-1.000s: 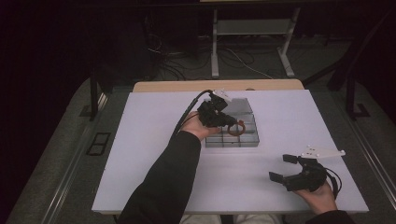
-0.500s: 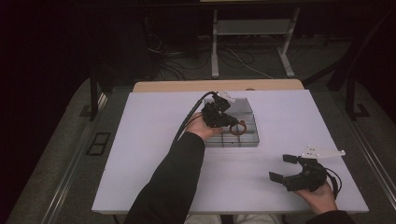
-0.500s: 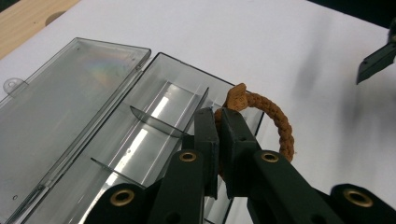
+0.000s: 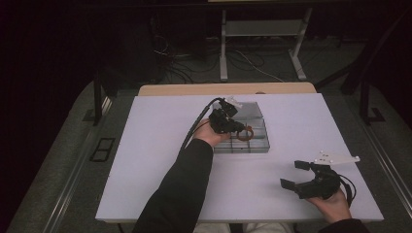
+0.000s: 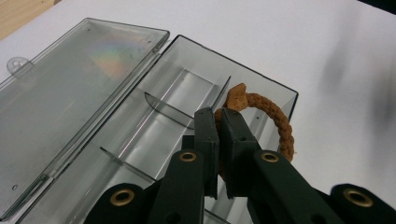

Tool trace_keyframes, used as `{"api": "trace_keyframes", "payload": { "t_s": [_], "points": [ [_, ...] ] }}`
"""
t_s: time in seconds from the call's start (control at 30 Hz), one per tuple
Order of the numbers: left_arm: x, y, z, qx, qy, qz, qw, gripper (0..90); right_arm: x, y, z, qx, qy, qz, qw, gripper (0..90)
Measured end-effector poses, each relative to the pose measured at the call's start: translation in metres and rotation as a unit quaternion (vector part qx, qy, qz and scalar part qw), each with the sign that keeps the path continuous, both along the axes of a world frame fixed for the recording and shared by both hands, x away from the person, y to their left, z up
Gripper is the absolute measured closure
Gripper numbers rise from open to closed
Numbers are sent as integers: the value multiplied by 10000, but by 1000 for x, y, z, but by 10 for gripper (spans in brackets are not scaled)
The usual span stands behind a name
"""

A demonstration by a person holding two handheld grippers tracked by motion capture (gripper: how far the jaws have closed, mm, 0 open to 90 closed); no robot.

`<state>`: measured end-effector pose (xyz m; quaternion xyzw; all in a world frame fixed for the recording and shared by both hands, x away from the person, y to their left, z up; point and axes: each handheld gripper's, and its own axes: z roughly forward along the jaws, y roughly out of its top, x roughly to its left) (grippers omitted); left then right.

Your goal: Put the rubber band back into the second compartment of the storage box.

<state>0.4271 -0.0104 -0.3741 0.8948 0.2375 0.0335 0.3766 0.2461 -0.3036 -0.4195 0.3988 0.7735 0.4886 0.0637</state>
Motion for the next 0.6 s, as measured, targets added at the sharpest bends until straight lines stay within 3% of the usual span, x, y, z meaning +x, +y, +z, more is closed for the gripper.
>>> {"api": "trace_keyframes", "payload": {
  "t_s": [0.6],
  "points": [
    [4,2,-17,56,62,79,9999,846,0,0,0,-10,39,24,10000,0]
  ]
}}
